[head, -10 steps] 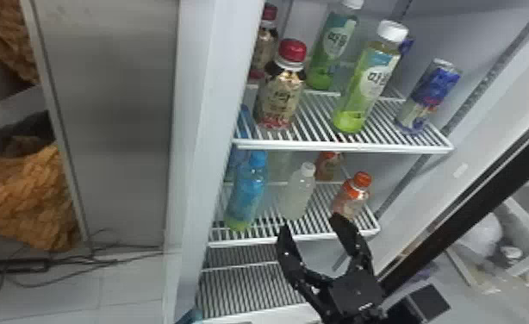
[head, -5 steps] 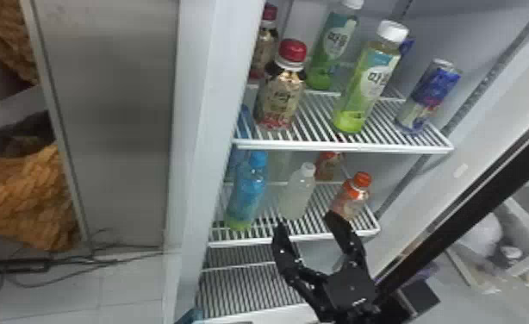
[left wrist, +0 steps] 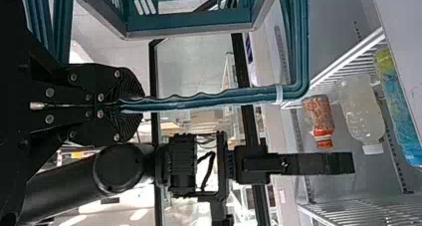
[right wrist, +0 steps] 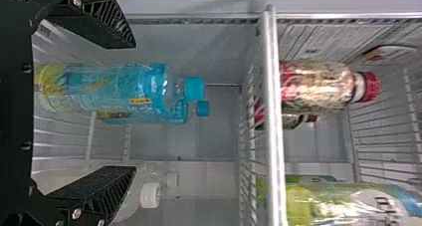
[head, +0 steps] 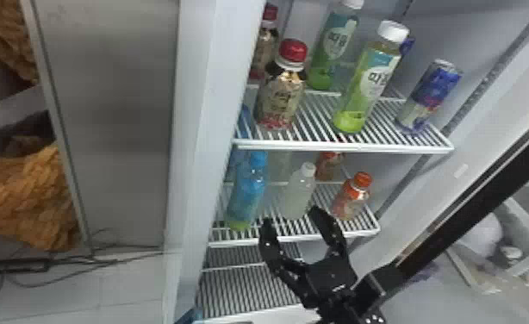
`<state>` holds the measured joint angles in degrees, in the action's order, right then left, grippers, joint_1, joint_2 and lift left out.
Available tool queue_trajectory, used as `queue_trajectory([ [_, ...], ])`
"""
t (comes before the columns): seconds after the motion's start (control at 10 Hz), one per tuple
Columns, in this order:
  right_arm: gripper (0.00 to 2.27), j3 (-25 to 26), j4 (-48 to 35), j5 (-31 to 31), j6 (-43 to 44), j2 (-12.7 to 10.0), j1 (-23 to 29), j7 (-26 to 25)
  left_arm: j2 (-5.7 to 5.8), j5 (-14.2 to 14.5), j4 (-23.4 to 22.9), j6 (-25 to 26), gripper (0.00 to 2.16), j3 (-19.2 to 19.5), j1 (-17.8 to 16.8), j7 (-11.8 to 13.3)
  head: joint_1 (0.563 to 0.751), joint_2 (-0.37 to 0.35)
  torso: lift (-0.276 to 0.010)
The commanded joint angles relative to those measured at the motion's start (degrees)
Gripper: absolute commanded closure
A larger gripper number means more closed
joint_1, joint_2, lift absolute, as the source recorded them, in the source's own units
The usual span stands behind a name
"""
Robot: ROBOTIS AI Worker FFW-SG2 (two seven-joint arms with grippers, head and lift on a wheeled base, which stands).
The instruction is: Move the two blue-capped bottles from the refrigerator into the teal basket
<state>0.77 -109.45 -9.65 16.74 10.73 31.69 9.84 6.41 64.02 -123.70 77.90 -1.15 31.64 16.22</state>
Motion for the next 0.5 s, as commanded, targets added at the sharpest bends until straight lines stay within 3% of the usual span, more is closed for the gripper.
queue_trajectory([
  [0.0, 0.14, -0.4, 2.5, 0.0, 0.0, 0.3, -2.0, 0.0, 0.0, 0.0, 0.0, 0.0, 1.16, 0.0, 0.0, 0.0, 0.695, -0.35, -0.167],
  [0.4, 0.13, -1.4, 9.4, -0.3, 1.4, 1.0, -8.3, 0.7, 0.0, 0.1, 0.0, 0.0, 1.16, -0.3, -0.6, 0.0, 0.695, -0.35, -0.167],
])
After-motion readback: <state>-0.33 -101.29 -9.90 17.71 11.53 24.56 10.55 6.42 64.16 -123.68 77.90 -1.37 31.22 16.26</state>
